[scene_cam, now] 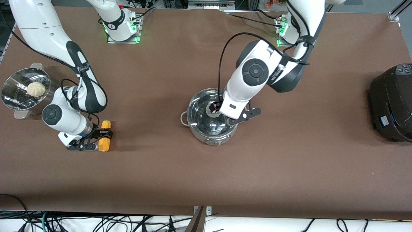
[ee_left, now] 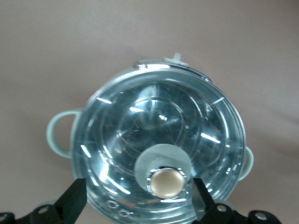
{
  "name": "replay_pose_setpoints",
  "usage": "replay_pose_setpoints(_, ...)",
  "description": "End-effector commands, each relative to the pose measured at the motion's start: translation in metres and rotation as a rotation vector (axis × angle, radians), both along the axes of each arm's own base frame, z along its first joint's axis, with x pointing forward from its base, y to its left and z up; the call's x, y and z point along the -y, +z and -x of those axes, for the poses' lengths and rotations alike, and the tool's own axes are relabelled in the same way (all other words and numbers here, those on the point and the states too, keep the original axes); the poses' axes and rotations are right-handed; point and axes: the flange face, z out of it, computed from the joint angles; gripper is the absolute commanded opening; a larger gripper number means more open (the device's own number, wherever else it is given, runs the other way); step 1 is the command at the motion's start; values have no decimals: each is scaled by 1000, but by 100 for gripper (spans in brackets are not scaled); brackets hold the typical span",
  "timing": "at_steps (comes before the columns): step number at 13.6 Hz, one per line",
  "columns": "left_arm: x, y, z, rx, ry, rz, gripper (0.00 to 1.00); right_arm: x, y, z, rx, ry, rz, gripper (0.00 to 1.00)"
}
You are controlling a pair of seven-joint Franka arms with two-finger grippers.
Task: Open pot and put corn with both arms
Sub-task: 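Lower the left gripper onto the glass lid knob and grasp it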
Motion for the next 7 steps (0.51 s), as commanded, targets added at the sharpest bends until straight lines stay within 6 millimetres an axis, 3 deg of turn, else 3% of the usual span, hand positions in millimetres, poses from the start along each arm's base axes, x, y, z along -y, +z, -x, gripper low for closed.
replay_pose_setpoints(1, 24, -8, 2, 17, -9, -15, 99, -1, 2, 3, -22, 34, -8, 0)
replay_pose_setpoints(5, 40, -36, 8, 33, -26, -43, 99, -2, 6, 1, -13, 32, -9, 0)
replay_pose_setpoints(7, 43, -47, 11, 39, -43, -76, 97, -3, 26, -5, 19, 33, -9, 0)
